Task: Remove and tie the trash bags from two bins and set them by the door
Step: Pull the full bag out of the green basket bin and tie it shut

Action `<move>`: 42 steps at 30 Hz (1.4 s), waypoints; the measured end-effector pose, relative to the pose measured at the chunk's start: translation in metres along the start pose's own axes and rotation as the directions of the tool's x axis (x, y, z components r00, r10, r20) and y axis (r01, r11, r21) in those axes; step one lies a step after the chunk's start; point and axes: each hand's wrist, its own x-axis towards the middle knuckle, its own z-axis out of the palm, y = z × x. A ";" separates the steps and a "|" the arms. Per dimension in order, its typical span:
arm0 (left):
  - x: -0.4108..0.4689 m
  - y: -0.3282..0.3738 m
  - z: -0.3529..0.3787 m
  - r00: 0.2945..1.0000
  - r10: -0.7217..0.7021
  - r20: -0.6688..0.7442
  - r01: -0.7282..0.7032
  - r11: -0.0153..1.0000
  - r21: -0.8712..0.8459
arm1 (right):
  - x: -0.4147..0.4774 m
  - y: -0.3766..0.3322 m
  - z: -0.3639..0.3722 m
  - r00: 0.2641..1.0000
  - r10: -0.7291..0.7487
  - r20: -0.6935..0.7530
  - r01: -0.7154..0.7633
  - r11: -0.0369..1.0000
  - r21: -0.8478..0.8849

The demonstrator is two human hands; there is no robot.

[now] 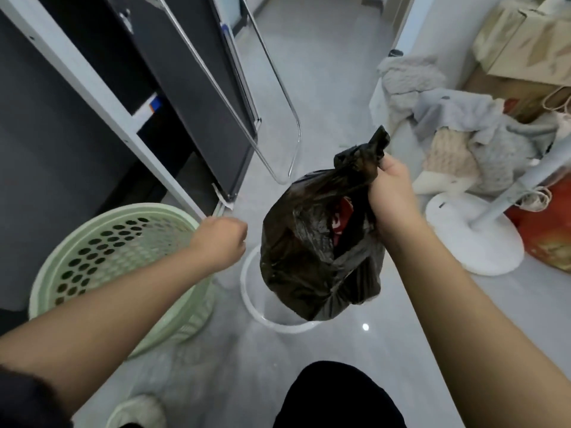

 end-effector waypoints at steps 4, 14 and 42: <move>0.022 0.033 0.051 0.989 -0.040 0.145 0.047 0.998 -0.044 | 0.013 0.051 -0.031 0.991 0.088 -0.102 -0.095 0.993 -0.067; 0.022 0.035 0.176 0.812 -0.362 0.458 0.467 0.874 -0.137 | 0.026 0.147 -0.051 0.960 0.205 -0.188 -0.245 0.944 -0.222; 0.030 0.053 0.219 0.691 -0.615 0.381 0.689 0.400 -0.604 | 0.027 0.170 -0.056 0.976 0.151 -0.157 -0.183 0.960 -0.212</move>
